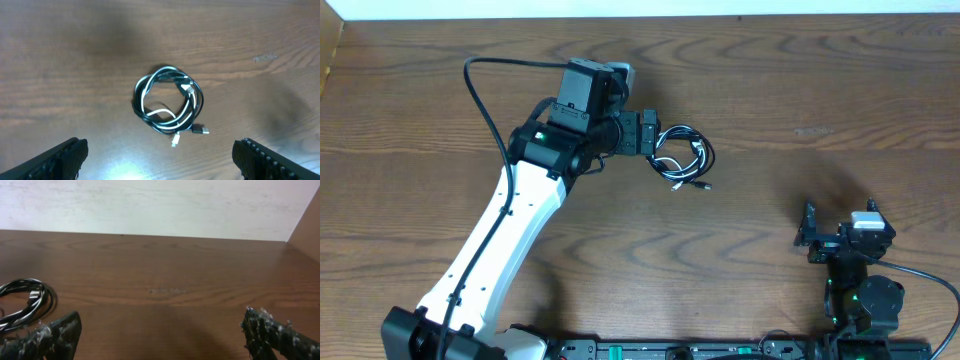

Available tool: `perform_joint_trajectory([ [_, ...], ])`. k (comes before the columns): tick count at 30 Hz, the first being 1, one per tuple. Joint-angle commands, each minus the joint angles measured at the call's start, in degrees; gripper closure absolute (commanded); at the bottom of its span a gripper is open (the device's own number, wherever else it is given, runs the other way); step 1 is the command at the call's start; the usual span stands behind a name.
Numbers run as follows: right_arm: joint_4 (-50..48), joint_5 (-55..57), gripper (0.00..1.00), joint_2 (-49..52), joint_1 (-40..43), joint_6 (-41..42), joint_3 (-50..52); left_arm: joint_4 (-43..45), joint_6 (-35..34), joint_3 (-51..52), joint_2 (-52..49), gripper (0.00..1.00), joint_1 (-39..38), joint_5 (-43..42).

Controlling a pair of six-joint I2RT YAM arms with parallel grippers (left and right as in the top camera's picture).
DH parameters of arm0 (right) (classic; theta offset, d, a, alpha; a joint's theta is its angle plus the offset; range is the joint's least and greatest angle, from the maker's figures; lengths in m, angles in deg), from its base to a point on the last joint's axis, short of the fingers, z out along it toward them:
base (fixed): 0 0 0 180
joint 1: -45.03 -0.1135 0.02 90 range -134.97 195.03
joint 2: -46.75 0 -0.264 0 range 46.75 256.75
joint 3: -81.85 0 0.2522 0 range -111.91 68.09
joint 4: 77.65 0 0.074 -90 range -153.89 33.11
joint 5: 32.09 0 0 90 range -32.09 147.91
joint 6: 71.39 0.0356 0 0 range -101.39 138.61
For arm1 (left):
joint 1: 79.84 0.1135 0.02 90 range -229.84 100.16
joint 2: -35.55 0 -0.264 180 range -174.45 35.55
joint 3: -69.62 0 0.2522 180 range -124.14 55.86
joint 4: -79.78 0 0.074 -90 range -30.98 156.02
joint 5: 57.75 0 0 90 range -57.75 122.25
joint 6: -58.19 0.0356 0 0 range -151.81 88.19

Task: Untangle cables
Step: 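Grasp the cable bundle with the left gripper and lift it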

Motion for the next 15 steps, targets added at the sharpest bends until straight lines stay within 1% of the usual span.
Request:
perform_joint_trajectory([
  [1, 0.1, 0.7, 0.01, 0.2, -0.4, 0.6, 0.1, -1.4, -5.2, -1.1, -2.5, 0.02, -0.2, -1.1],
  [7, 0.0, -0.5, 0.01, 0.2, -0.4, 1.0, 0.1, -0.9, -6.5, -1.1, -7.9, 0.02, -1.5, -1.1],
  [11, -0.1, -6.3, 0.01, 0.2, -0.4, 5.6, 0.1, -0.5, -8.9, -1.1, -11.7, 0.02, -1.8, -1.1],
  [15, 0.2, -13.1, 0.01, 0.3, -0.4, 5.8, -0.9, -0.5, -9.1, -1.1, -13.6, 0.02, -1.8, -1.1],
])
